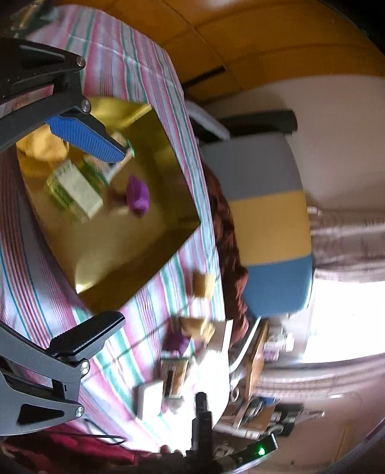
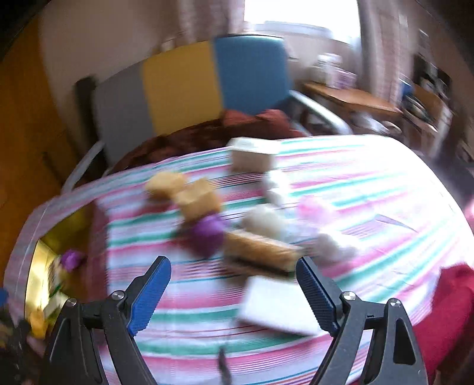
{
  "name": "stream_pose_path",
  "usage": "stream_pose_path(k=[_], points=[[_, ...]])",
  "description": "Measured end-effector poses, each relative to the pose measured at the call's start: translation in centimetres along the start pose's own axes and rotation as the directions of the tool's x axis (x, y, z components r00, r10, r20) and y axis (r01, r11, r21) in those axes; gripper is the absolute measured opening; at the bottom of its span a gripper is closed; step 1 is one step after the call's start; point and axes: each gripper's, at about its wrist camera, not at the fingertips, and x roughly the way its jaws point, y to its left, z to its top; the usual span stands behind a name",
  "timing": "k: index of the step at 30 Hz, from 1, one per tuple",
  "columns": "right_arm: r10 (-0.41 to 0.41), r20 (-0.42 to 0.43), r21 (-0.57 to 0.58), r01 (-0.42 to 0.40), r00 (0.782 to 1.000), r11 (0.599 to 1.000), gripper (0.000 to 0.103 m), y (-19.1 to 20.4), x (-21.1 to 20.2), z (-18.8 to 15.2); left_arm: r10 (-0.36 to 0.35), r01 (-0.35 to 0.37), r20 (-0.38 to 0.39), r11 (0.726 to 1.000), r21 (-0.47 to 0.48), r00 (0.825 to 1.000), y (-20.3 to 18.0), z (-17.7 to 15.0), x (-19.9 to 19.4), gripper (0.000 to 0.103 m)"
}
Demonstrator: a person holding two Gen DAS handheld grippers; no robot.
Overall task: Organize objects
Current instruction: 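Move both tools back to the remaining items on the cloth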
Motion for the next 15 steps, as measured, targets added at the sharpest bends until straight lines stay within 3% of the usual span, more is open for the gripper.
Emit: stream_pose_path(k=[5,7,9,15], points=[[-0.007,-0.051,0.195,0.017,0.999,0.981,0.089,-6.0,1.7,0.3,-0.097,0.098,-0.035,0.994,0.049,0.995,-3.5,1.1,1.8,0.101],[0.061,-0.066,0.298,-0.039,0.996,0.954,0.089,-8.1,2.3,0.0,-0.127,0.13,-0.05,0.989,0.067,0.991,-4.9,1.6,2.6,0.101],[0.086,-0.013,0.349,-0.075,0.996,0.934,0.089,-9.3,1.9,0.1,-0.158,0.163,-0.06,0.983,0.086,0.986,-6.6,2.3,3.5,0.1],[0.14,0.002,0.371,-0.131,0.99,0.919,0.089,-9.4,2.1,-0.1,-0.27,0.281,-0.112,0.955,0.094,0.956,-10.4,4.6,6.4,0.1]])
